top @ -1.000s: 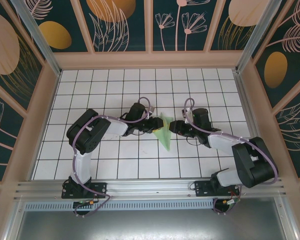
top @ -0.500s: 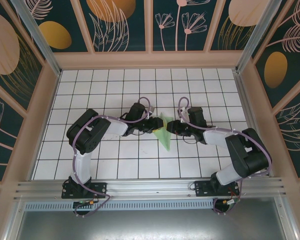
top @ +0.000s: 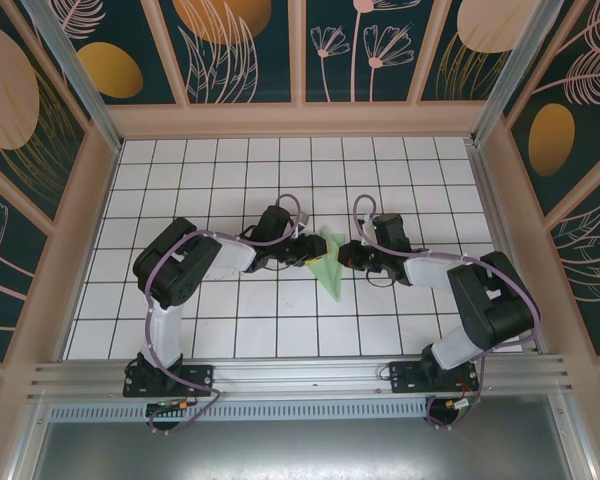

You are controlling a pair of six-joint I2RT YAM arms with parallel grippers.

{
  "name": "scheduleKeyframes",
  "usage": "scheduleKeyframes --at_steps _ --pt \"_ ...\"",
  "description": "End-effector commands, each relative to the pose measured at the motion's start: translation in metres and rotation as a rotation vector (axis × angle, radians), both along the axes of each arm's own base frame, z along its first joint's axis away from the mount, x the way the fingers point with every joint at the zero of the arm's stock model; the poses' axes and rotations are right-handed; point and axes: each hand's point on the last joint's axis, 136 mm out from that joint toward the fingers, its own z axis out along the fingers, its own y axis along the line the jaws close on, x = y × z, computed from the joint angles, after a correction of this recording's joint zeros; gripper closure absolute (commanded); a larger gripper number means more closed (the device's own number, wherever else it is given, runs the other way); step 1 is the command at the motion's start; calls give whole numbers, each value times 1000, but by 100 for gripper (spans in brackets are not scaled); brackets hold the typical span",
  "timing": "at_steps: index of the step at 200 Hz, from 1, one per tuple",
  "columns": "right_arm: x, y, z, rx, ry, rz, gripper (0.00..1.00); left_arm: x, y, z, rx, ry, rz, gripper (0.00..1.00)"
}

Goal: Fold a paper plane with a square sheet of paper (fold left side to right side)
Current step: Fourth fold the wing at the center of the table.

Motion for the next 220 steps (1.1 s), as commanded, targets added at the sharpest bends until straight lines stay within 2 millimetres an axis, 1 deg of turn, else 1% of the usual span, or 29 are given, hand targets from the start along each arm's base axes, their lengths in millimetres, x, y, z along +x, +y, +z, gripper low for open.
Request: scheduleKeyframes --at_steps 1,32,77,156,178,197,199,202,220 --pt "6 -4 -7 -61 -7 -6 94 -3 8 -25 77 28 12 56" --pt "8 -6 -15 -88 6 -13 94 -3 8 -25 79 28 10 56" --pt "10 -6 -21 -105 15 -9 94 -3 8 -25 78 28 8 56" --pt "3 -6 -38 -139 62 7 94 -3 8 -26 78 28 7 56" --pt "0 -7 -43 -163 85 8 94 -2 7 -19 74 10 1 55" --pt "-2 -7 -48 -178 105 9 94 -1 11 -12 93 -13 1 52" --pt "-2 -8 -49 -179 107 9 94 4 8 -5 85 -31 1 52" --pt "-3 -8 -50 -182 112 10 94 7 7 0 84 -43 3 52" --pt "-5 -9 -54 -198 128 12 94 15 15 13 120 -81 19 49"
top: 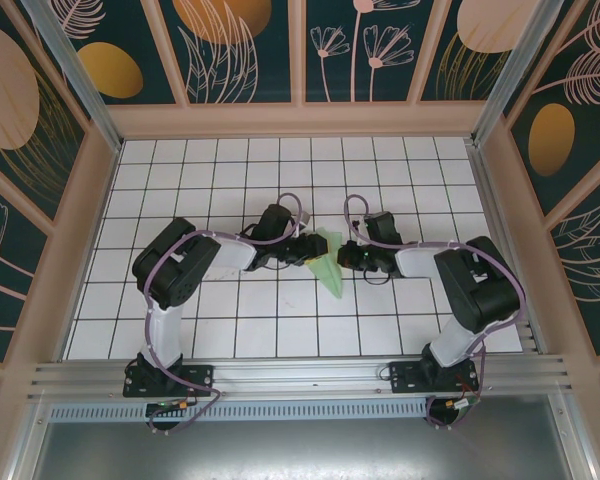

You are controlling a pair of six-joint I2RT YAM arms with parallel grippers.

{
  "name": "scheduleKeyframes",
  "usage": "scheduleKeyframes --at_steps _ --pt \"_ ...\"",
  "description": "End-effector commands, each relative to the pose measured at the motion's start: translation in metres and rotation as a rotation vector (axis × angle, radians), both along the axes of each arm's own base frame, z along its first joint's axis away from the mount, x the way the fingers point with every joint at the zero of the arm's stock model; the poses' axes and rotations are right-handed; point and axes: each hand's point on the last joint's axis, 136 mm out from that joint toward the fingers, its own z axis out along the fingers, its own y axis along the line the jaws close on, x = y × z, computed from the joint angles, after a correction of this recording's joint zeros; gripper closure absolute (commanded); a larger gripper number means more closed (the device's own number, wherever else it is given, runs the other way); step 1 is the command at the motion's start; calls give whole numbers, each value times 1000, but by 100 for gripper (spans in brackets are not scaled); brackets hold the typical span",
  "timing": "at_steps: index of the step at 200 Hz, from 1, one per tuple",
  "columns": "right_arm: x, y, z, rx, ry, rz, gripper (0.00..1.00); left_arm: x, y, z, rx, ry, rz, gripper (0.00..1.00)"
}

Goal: Fold a paper plane with a square sheet of paper (fold left side to right side)
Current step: Fourth fold the wing at the center of the table.

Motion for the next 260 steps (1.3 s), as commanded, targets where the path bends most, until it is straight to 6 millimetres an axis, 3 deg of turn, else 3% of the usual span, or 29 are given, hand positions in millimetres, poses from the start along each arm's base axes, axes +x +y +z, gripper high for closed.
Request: scheduleKeyframes --at_steps 1,34,69,102,166,220,260 --pt "-15 -7 -24 -83 79 13 94 13 16 10 90 -55 32 49" --pt "-16 -7 -25 -96 82 16 94 24 33 30 145 -110 60 48" --pt "-16 -5 -26 -108 82 24 94 22 6 43 -3 -92 -11 63" --pt "-17 -3 -27 -117 86 34 94 22 -17 42 -42 -90 -74 65" --pt "-20 -2 -30 -129 96 45 94 27 -22 9 2 -43 -77 65" --pt "-20 -4 -33 -150 102 49 94 16 -5 -31 123 8 -70 65" --pt "-17 -2 -28 -146 84 53 92 9 7 -49 171 35 -50 65"
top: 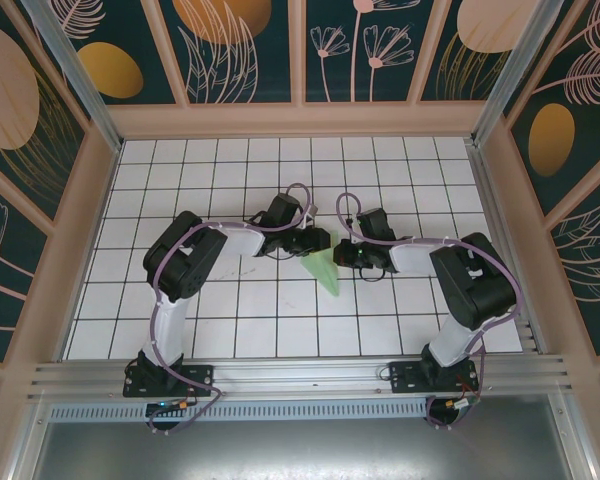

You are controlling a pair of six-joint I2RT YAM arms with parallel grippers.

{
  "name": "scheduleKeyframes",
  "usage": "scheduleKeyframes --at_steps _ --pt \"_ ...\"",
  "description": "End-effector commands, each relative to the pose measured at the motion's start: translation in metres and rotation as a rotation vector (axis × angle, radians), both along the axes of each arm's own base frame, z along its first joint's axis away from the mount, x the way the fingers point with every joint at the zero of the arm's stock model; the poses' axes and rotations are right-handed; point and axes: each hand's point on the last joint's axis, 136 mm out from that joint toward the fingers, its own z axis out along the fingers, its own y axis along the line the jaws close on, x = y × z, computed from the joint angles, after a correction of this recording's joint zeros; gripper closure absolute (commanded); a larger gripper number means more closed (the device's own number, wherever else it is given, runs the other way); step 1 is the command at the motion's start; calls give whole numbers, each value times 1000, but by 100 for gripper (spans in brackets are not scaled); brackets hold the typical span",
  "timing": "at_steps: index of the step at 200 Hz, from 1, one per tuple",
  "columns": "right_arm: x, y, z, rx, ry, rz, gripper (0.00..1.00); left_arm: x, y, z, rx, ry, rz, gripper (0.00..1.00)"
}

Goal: Fold a paper plane with a square sheet of paper (fold left side to right side)
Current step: Fourth fold the wing at the center of the table.

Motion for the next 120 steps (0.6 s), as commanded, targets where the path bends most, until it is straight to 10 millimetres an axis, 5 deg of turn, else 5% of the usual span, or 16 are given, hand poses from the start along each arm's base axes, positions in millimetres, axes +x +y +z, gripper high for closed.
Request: scheduleKeyframes --at_steps 1,64,96,120 --pt "-20 -11 -27 -94 92 15 92 -13 19 -39 108 58 20 65" --pt "13 -16 33 -69 -66 -29 65 -25 35 -62 162 90 49 65" --pt "-1 -18 62 -28 -89 -26 59 -23 33 -62 152 89 51 65" --pt "-26 3 81 84 -81 41 59 -23 33 -62 153 90 52 65"
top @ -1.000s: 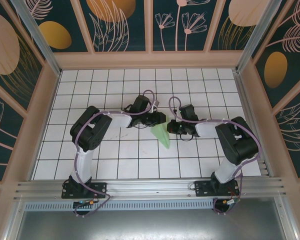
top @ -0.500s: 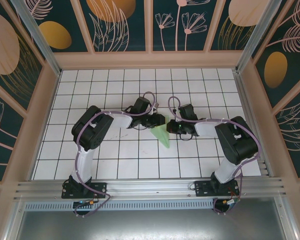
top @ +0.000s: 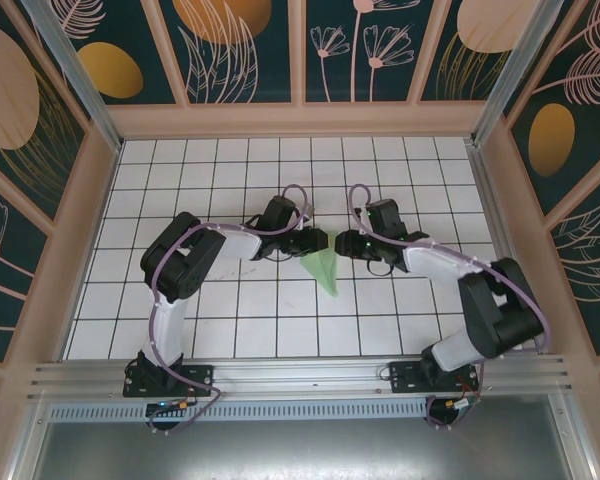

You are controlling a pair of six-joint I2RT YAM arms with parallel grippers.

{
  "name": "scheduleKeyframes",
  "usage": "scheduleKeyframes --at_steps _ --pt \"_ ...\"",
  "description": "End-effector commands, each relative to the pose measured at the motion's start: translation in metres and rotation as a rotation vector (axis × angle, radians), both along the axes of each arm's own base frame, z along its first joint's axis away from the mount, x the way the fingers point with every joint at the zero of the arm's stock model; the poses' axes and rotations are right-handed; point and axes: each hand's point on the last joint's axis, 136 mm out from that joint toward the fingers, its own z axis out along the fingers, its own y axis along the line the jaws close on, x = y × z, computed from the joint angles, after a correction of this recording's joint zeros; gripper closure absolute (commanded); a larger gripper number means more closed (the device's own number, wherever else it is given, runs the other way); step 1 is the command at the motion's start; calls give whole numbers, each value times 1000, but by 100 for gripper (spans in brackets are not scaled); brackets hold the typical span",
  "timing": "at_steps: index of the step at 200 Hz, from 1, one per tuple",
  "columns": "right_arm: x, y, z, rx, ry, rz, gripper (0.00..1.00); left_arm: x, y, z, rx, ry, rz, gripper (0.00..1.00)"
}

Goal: Fold a paper plane with a square sheet of paper (fold left side to right side)
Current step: Fourth fold the wing at the center of the table.

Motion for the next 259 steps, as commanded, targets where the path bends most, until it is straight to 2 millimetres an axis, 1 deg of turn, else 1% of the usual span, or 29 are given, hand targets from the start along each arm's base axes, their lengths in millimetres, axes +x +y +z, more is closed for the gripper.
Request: scheduleKeyframes --at_steps 1,14,22,24,29,40,52,76,99,144,204,238,259 --pt "-28 17 15 83 29 74 59 -23 27 -61 171 128 39 65" --pt "-45 37 20 161 59 138 60 -23 28 -61 172 129 40 65" --pt "-51 45 20 195 82 159 62 -23 27 -60 171 128 40 65" --pt "-56 50 19 200 91 174 63 -23 27 -61 172 130 40 65" --pt "-61 57 18 214 102 190 64 -23 27 -60 171 129 40 65" --pt "-69 67 12 218 125 214 66 -23 27 -60 172 128 41 65" --pt "-73 73 1 201 151 225 67 -23 27 -60 172 128 42 65" --pt "-76 70 -22 157 201 212 69 -22 27 -60 172 126 42 65" --pt "-81 63 -38 108 236 200 69 -22 28 -61 176 127 42 65" --pt "-92 51 -59 44 290 188 69 -22 28 -61 180 128 44 65" --pt "-95 42 -68 -4 303 176 69 -22 29 -62 189 126 43 65" --pt "-97 40 -67 -11 300 176 69 -21 29 -64 197 127 43 65" --pt "-98 35 -70 -37 303 169 69 -21 30 -65 201 126 44 65"
